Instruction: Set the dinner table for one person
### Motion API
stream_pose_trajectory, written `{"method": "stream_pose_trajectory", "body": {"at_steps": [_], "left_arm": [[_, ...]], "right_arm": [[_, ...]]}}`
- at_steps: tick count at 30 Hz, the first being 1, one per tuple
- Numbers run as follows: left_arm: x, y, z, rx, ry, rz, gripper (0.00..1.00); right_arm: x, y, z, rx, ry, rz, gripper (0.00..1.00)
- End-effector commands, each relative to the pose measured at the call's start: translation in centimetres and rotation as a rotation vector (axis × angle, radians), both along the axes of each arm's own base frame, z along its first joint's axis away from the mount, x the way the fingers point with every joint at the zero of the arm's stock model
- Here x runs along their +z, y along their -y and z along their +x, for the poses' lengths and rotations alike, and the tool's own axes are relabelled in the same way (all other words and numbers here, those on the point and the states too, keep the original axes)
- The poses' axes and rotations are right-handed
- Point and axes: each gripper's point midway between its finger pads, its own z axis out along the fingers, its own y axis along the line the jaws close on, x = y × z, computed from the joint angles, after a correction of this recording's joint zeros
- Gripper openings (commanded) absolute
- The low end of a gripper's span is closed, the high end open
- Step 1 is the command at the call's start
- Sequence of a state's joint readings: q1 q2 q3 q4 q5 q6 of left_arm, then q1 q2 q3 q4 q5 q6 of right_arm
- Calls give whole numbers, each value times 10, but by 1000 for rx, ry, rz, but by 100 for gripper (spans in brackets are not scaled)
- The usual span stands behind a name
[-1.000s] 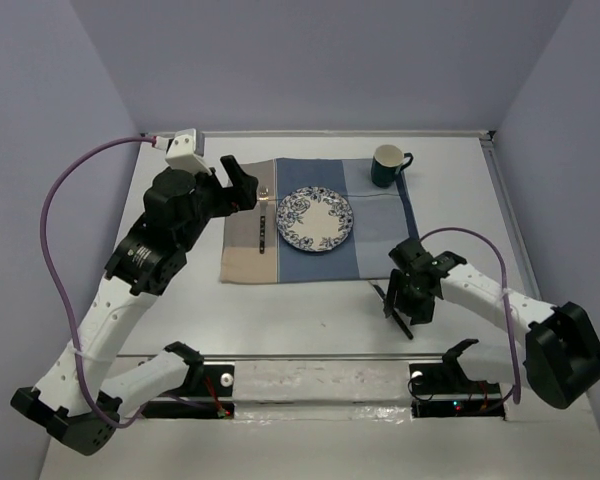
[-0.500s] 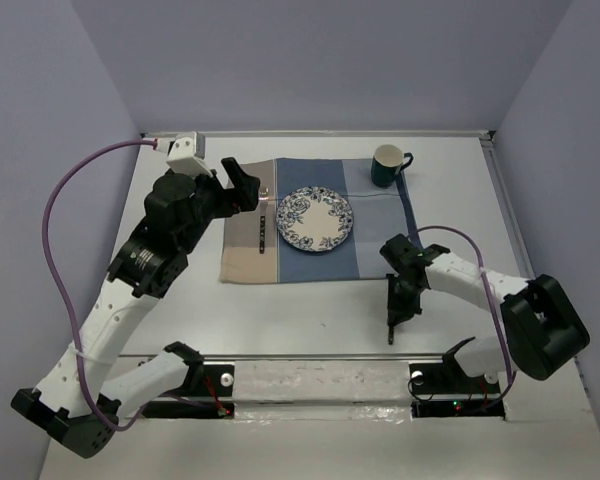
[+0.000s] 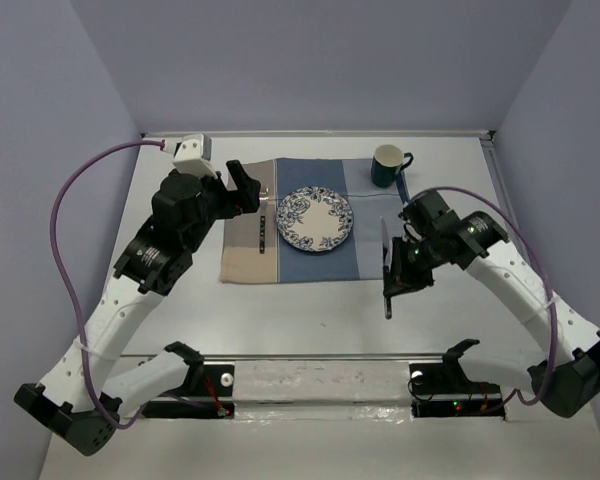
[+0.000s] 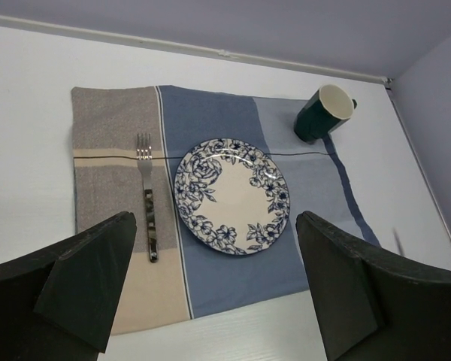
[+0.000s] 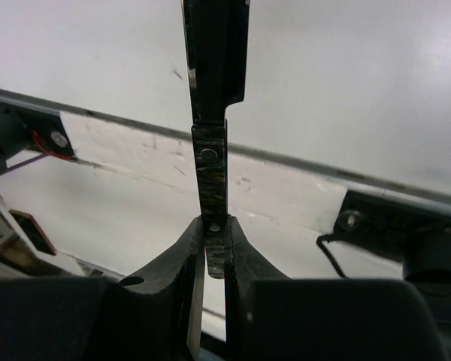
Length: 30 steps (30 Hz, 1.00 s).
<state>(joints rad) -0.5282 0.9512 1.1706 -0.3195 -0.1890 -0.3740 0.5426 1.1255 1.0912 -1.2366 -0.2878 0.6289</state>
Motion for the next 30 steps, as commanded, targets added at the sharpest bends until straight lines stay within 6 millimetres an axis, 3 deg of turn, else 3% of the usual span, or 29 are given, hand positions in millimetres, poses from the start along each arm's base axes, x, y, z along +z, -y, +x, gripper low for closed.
{"method": "stream_pose_trajectory", "body": {"at_steps": [1,2,3,4,5,6,8,10,12,13,16,19,24,30], "left_arm": [[16,-4,6,10,57,42,99],[17,-3,7,6,58,46,99],[22,-3,7,2,61,51,99],[25,-4,6,2,63,49,99],[27,-6,5,9,67,50,99],[27,-7,4,14,69,50,99],[29,-14,2,43,83,50,99],[27,-14,3,47,83,45,99],[29,-11,4,37,84,38,99],[28,-10,5,32,81,40,99],[28,-10,5,32,80,42,99],[27,-10,4,30,77,36,99],[29,-11,4,36,78,44,99],[30,-10,8,38,76,53,99]], "right_arm": [[21,-3,48,132,140,-81,0],[34,-9,68,137,200,-90,0],[32,-11,83,150,199,-127,0],[57,-18,97,138,267,-102,0],[55,-19,96,149,250,-100,0],[78,-26,103,154,308,-60,0],[82,-26,110,189,342,-70,0],[59,-25,126,220,326,-127,0],[39,-30,155,211,353,-135,0],[21,-32,178,199,361,-144,0],[-10,-32,215,171,356,-165,0],[-35,-33,241,170,351,-175,0],[-59,-27,267,128,350,-217,0],[-86,-21,284,109,323,-243,0]]}}
